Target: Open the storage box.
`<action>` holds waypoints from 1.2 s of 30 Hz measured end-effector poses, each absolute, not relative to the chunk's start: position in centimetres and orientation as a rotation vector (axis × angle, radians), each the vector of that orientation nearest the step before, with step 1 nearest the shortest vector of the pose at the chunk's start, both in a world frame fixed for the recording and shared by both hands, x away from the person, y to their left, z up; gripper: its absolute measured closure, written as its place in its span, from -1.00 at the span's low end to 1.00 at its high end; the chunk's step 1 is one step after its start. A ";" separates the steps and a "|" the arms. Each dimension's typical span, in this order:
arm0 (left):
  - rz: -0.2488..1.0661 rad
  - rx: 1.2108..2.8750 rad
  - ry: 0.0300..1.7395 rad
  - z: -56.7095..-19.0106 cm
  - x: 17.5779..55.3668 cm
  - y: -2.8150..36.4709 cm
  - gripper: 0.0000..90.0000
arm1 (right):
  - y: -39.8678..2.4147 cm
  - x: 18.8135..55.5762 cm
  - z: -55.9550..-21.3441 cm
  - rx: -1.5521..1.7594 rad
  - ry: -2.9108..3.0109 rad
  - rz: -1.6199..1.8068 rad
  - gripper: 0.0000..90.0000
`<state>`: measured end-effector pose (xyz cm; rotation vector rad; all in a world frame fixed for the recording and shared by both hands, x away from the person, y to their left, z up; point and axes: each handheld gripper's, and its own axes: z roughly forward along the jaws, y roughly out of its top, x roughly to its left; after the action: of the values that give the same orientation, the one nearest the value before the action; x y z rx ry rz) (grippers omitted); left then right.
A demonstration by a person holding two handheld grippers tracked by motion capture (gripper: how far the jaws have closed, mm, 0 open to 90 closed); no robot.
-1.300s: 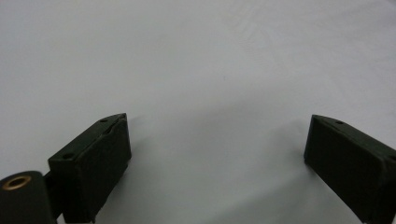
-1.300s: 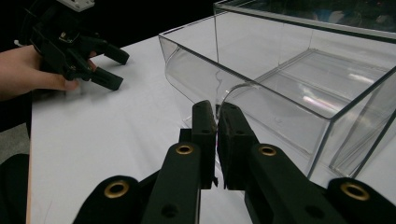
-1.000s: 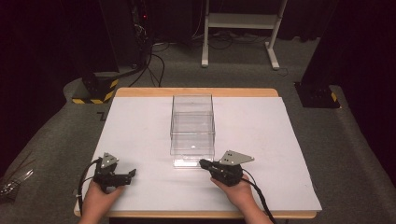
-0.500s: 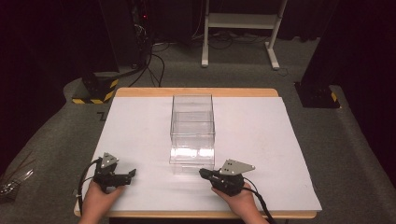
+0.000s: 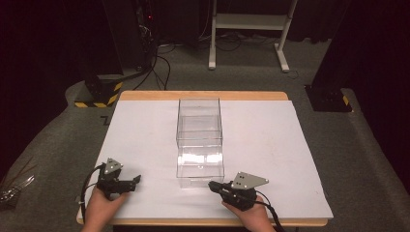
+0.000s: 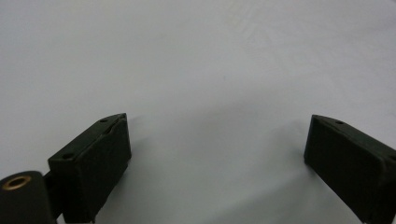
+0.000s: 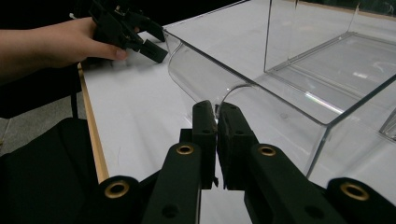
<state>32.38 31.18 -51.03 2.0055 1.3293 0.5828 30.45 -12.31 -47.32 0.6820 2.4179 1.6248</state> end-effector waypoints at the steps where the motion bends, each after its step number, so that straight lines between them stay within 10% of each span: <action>1: 0.583 2.005 1.329 -51.0 32.4 31.2 -0.83 | -12.3 30.4 -47.3 0.683 2.416 1.626 0.91; 36: 0.583 2.005 1.329 -51.0 32.4 31.2 -0.83 | -17.2 31.8 -44.7 0.785 2.119 1.657 0.55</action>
<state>32.38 31.18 -51.03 2.0050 1.3293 0.5827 31.76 -17.22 -44.70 0.7854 2.1189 1.6569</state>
